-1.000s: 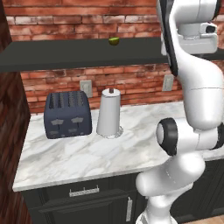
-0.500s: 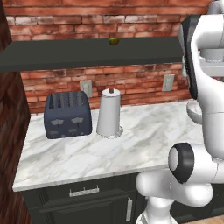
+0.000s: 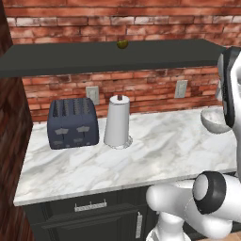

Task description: Pick the kiwis from the cabinet and place them in one bowl. Pick the squash from the sink and place it in the other bowl.

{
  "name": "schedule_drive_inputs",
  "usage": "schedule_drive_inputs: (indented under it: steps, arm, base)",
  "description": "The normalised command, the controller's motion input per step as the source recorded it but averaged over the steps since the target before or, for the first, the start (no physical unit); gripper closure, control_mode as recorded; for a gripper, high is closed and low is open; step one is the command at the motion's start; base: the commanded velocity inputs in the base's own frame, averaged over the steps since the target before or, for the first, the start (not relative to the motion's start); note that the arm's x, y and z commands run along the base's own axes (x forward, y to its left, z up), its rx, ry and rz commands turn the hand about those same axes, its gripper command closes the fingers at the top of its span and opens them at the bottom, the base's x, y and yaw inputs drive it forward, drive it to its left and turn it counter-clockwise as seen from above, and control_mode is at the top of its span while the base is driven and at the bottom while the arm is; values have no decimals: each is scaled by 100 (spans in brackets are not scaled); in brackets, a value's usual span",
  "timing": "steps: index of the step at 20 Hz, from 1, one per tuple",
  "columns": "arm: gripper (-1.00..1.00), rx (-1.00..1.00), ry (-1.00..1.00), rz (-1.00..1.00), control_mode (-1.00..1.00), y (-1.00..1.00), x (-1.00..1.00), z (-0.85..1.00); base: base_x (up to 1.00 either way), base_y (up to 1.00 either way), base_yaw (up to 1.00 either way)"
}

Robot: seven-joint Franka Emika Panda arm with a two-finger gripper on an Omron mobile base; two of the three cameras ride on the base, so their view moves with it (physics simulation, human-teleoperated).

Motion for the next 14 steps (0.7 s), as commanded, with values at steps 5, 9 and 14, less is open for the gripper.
schedule_drive_inputs:
  steps: [5, 9, 14]
  arm:
    - [100, 1, 3, 1, -100, -46, 55, -28]
    - [100, 0, -2, 0, -100, -54, 43, -44]
    - [100, 0, -7, 0, -100, -44, 36, -55]
  base:
    - [0, 0, 0]
    - [0, 0, 0]
    - [0, 0, 0]
